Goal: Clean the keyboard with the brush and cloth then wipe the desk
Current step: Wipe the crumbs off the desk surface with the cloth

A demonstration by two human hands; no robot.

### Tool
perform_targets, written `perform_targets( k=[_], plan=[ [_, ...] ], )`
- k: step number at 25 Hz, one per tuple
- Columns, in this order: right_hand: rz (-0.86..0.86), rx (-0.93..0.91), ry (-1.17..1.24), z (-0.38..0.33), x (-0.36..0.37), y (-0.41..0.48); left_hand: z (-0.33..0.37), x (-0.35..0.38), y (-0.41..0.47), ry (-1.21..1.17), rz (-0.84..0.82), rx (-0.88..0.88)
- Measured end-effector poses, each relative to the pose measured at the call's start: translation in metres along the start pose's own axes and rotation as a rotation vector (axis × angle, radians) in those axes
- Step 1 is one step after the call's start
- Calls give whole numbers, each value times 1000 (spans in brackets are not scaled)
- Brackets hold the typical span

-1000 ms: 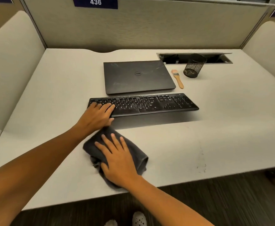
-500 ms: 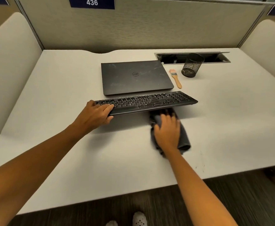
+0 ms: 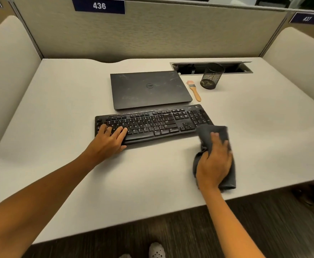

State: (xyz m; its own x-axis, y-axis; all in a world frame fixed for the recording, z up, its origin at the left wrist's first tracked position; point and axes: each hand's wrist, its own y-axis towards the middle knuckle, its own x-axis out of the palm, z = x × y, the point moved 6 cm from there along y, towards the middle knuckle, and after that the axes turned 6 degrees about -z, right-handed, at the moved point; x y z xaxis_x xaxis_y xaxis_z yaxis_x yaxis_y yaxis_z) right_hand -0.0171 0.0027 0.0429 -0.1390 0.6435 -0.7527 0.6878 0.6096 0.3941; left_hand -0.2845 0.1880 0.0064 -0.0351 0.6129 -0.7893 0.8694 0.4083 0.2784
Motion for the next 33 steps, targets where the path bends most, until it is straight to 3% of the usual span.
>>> perform_targets(
  k=[2,5,7,10,12,16,19,20,22,25,33],
  plan=[
    [-55,-203,23,-43,-2,-43,3,5,-3,-38,-59,-39],
    [-370,-464,-5,-96,21,-105,-2,3,-6,-94,-94,-92],
    [-552,-570,-80,-107,40,-130,-4,-2,-12,-213,-159,-243],
    [-618,-508,-156,-75,46,-122,15,-8,-29,-620,-295,-635],
    [-583,-389,-221,-36,34,-99,42,-16,-42,-725,-323,-750],
    [-459,-83,-382,58,1,-31,76,-28,-55,-675,-363,-698],
    [-360,159,-314,86,-18,-3,80,-27,-59,-686,-371,-747],
    [-332,147,-279,75,-20,-6,80,-28,-59,-688,-371,-752],
    [-365,-82,-245,27,-13,-34,80,-30,-58,-691,-354,-749],
    [-570,-429,-299,-25,16,-96,87,-39,-53,-725,-315,-673],
    [-469,-26,-305,65,29,15,142,-61,-3,-740,-307,-441]
  ],
)
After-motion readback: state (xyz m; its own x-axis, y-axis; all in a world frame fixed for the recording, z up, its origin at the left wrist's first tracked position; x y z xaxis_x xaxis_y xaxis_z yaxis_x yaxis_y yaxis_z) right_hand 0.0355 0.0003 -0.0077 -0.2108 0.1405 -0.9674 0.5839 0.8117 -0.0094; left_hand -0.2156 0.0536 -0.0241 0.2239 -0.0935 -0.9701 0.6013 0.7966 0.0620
